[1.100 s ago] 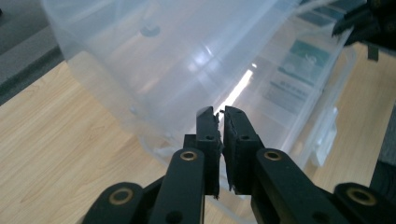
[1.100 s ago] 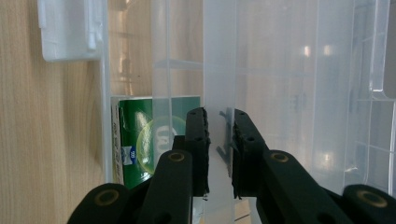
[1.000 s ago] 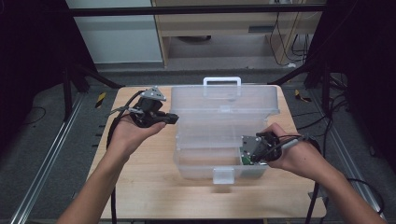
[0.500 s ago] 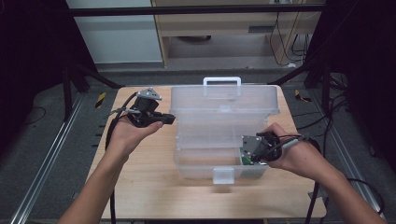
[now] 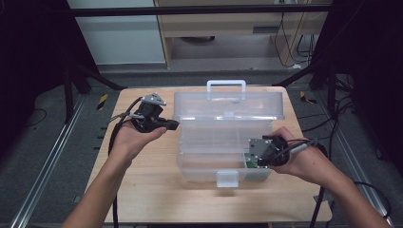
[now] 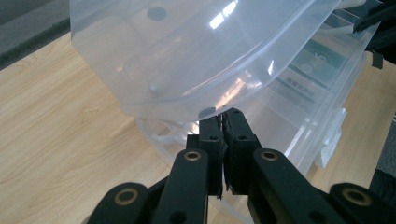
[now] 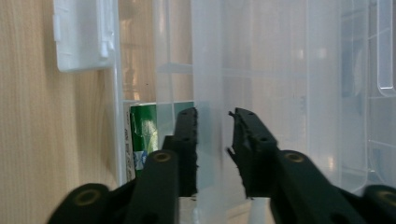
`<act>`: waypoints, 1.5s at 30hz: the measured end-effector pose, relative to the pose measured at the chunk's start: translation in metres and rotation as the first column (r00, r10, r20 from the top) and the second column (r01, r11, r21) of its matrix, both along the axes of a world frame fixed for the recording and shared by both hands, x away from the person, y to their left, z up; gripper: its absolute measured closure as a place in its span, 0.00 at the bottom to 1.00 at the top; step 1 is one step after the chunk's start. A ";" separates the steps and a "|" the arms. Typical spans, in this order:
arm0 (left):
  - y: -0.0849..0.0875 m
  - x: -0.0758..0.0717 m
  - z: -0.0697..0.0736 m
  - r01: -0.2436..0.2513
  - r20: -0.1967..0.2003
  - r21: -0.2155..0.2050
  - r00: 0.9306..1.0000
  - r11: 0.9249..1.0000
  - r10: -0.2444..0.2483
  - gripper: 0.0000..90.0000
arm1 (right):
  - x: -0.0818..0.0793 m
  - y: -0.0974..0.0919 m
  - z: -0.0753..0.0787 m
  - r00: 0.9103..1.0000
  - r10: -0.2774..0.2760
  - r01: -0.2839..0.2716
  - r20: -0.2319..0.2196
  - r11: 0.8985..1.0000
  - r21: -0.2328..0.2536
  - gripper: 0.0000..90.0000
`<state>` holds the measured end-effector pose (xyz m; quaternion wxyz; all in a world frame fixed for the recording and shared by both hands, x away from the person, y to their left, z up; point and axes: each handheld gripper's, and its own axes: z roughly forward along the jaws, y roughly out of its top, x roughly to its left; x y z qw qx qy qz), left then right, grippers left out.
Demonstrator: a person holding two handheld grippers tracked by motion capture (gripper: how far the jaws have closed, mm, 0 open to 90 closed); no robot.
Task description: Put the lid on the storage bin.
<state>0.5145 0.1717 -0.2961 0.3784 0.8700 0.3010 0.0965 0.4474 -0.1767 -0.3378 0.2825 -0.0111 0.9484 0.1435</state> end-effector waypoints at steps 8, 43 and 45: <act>-0.003 -0.004 0.000 0.008 0.008 0.021 1.000 1.000 -0.008 0.98 | -0.010 -0.016 0.001 0.998 -0.060 0.060 0.000 0.997 0.058 0.52; -0.001 -0.037 -0.043 0.022 0.039 0.026 0.999 0.999 -0.023 1.00 | -0.032 -0.075 -0.015 0.959 -0.281 0.281 -0.025 0.944 0.173 0.22; -0.001 -0.038 -0.045 0.023 0.039 0.022 0.999 1.000 -0.024 1.00 | -0.033 -0.078 -0.019 0.955 -0.293 0.295 -0.035 0.939 0.178 0.22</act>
